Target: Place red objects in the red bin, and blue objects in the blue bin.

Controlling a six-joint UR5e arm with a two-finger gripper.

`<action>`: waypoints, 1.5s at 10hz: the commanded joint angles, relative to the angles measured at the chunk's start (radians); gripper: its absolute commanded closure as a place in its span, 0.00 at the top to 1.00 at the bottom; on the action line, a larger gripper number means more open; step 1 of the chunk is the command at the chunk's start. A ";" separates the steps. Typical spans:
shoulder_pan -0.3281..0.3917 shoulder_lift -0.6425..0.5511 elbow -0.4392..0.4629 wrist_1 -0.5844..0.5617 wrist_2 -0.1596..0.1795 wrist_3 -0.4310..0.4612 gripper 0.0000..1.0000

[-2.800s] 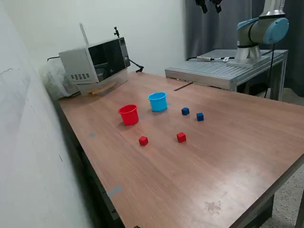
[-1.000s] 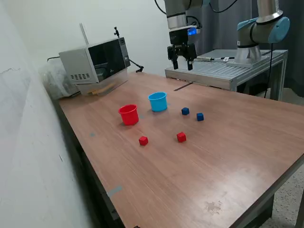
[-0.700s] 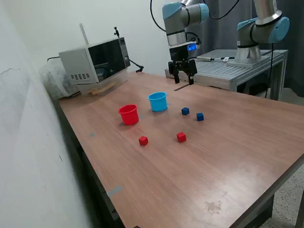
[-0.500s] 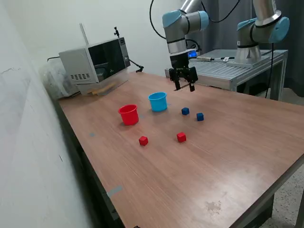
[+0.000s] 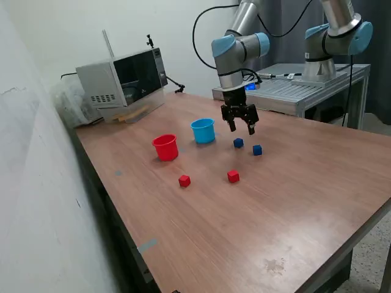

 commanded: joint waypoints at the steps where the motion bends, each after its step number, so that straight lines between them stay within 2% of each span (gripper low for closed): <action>1: -0.002 0.043 -0.008 -0.008 -0.003 0.000 1.00; 6: -0.013 0.054 -0.022 -0.042 -0.006 0.000 1.00; 7: -0.015 0.055 -0.027 -0.042 -0.007 0.000 0.00; 8: -0.015 0.057 -0.027 -0.039 -0.013 0.000 0.00; 10: -0.015 0.071 -0.027 -0.031 -0.073 0.000 0.00; 13: -0.018 0.069 -0.050 -0.027 -0.079 0.006 0.00; 15: -0.051 -0.016 -0.091 0.008 -0.073 0.017 0.00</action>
